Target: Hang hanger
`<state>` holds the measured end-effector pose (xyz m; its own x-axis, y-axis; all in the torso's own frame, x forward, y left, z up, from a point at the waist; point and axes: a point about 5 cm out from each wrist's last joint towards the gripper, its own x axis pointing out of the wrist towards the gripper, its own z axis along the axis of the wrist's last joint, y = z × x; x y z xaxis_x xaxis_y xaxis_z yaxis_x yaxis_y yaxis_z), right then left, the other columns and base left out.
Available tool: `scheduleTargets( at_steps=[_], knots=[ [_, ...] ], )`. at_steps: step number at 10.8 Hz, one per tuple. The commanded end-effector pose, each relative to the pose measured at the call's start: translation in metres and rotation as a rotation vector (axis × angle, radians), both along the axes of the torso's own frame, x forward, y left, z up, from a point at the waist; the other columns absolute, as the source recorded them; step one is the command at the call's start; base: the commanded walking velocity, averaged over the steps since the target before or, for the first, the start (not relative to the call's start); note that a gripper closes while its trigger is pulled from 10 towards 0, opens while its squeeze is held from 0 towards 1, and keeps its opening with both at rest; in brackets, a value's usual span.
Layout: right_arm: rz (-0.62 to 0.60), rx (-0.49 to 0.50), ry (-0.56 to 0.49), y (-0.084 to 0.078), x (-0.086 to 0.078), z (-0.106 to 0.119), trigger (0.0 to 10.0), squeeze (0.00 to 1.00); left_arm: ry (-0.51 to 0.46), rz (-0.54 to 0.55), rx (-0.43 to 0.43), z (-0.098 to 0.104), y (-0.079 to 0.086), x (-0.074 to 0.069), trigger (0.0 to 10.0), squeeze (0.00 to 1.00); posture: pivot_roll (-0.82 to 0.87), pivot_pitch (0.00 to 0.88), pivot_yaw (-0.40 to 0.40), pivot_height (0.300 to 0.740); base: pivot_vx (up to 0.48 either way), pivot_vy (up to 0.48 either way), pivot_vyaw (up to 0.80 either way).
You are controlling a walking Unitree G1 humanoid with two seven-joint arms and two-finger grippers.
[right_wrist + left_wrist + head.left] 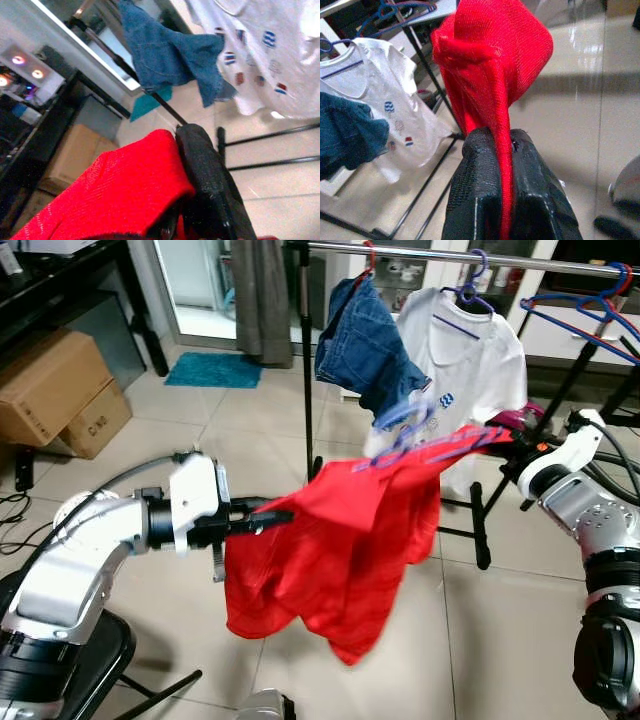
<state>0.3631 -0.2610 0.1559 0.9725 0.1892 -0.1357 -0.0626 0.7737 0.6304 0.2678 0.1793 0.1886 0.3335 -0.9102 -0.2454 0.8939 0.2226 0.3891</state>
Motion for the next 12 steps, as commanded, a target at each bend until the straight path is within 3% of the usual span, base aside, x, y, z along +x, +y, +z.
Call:
scheduleTargets(
  at_steps=[1, 3, 5, 7, 8, 10, 12],
  knots=[
    [-0.226, -0.086, -0.144, -0.058, -0.009, 0.045, 0.0, 0.00, 0.004, 0.060, 0.089, -0.003, 0.024, -0.002, 0.0, 0.00, 0.16, 0.002, 0.028, 0.740, 0.000, 0.000, 0.00],
    [-0.199, -0.090, -0.162, -0.055, -0.006, 0.050, 0.0, 0.00, -0.058, 0.080, 0.113, -0.006, 0.022, 0.002, 0.0, 0.00, 0.15, 0.011, 0.026, 0.740, 0.000, 0.000, 0.00],
    [-0.177, -0.074, -0.195, -0.056, -0.006, 0.058, 0.0, 0.00, -0.114, 0.168, 0.192, -0.013, 0.029, 0.009, 0.0, 0.00, 0.15, 0.015, 0.025, 0.740, 0.000, 0.000, 0.00],
    [-0.111, -0.052, -0.240, -0.052, -0.007, 0.066, 0.0, 0.00, -0.134, 0.317, 0.341, -0.026, 0.048, 0.020, 0.0, 0.00, 0.15, 0.015, 0.023, 0.740, 0.000, 0.000, 0.00],
    [-0.030, -0.049, -0.278, -0.042, -0.009, 0.072, 0.0, 0.00, -0.170, 0.392, 0.360, -0.027, 0.052, 0.028, 0.0, 0.00, 0.15, 0.016, 0.019, 0.740, 0.000, 0.000, 0.00],
    [0.044, -0.042, -0.318, -0.029, -0.009, 0.078, 0.0, 0.00, -0.155, 0.402, 0.462, -0.039, 0.056, 0.031, 0.0, 0.00, 0.15, 0.017, 0.019, 0.740, 0.000, 0.000, 0.00],
    [0.163, -0.060, -0.365, -0.009, -0.014, 0.088, 0.0, 0.00, -0.162, 0.434, 0.490, -0.040, 0.057, 0.039, 0.0, 0.00, 0.15, 0.013, 0.017, 0.740, 0.000, 0.000, 0.00]
  ],
)
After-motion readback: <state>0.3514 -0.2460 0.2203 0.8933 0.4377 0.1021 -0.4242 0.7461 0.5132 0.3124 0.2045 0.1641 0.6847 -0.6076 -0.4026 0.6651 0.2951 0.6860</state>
